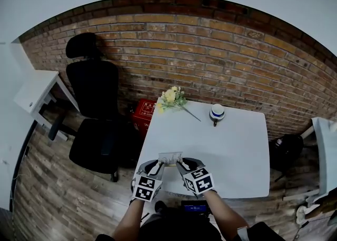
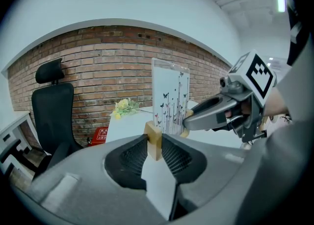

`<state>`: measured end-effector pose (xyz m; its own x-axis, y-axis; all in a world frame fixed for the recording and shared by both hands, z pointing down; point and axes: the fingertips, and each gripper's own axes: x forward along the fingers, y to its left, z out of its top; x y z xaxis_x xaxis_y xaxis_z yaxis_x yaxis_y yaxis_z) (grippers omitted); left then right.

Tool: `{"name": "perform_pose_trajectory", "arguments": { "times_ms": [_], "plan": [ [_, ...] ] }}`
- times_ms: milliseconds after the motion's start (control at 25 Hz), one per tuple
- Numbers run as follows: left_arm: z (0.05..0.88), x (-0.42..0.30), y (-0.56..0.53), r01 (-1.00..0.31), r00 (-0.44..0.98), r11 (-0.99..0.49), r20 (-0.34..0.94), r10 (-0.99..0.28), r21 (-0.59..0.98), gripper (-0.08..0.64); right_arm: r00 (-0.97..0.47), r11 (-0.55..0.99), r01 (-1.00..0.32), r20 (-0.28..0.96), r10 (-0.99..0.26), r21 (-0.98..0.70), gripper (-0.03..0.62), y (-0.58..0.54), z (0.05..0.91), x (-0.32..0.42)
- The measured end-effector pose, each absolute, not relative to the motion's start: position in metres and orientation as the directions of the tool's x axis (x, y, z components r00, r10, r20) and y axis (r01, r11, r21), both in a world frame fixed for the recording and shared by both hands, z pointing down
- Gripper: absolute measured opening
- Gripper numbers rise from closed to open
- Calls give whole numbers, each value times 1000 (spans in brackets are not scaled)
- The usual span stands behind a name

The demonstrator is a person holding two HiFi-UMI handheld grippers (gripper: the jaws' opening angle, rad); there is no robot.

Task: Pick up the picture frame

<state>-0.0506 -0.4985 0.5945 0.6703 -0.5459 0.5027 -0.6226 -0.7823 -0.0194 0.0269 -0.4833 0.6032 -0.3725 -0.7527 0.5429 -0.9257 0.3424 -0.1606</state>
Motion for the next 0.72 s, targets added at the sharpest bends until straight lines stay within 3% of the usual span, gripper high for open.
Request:
{"name": "perform_pose_trajectory", "arguments": {
  "times_ms": [720],
  "plan": [
    [599, -37, -460, -666, 617, -745, 538, -575, -31, 97, -432, 393, -898, 550, -715, -195, 104, -450, 611, 40]
  ]
}}
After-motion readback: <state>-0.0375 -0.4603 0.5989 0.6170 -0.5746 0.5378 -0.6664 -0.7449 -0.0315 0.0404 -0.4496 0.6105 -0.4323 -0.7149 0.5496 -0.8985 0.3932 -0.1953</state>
